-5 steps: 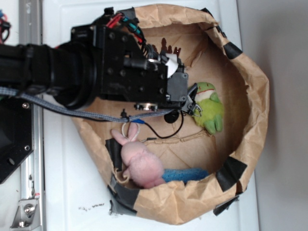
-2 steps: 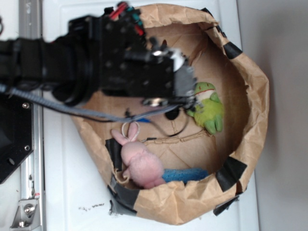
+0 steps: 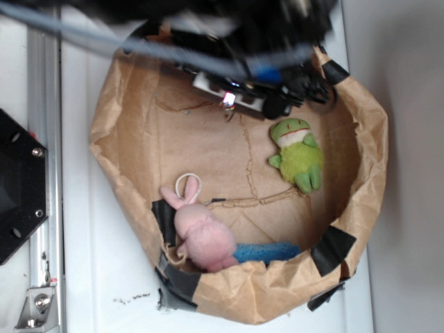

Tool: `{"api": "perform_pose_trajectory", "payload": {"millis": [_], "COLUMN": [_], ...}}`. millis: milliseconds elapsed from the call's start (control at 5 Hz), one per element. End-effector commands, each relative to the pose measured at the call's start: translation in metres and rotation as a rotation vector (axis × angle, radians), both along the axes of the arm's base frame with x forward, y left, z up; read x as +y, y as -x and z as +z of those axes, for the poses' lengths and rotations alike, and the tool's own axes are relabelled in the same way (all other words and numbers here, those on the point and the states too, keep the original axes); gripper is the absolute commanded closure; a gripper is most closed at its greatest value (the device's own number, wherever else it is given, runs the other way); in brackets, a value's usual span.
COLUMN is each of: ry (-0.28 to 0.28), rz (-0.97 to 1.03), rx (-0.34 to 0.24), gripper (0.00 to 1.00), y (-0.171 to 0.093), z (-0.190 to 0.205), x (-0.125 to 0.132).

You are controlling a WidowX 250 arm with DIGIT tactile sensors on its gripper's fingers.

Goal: Grab the silver keys.

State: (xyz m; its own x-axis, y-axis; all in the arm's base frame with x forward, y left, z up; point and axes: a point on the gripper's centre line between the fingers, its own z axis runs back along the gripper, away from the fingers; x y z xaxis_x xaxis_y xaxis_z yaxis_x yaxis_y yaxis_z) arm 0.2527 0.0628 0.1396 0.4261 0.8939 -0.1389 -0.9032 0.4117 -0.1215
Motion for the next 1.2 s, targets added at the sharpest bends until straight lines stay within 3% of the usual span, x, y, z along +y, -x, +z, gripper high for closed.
{"api": "perform_pose_trajectory", "payload": {"millis": [0,200,400,600,800,1000], "ry": [-0.117,-0.208,-0.251,-0.272,-0.244,-0.262], "rz": [-0.182,-0.151,-0.105,-0.135,-0.234,-0.204], "rx": [-0.314,-0.216,-0.127,-0.148,-0.179,-0.178], "gripper": [1.00,1.00,1.00,1.00,1.00,1.00], "y": [0.024,0.010,0.004,0.007,0.018,0.018], "z": [0.068,0.051,0.046,0.042,0.043,0.041], "x": [-0.002,-0.007,-0.006,-0.008,-0.014,-0.011]}}
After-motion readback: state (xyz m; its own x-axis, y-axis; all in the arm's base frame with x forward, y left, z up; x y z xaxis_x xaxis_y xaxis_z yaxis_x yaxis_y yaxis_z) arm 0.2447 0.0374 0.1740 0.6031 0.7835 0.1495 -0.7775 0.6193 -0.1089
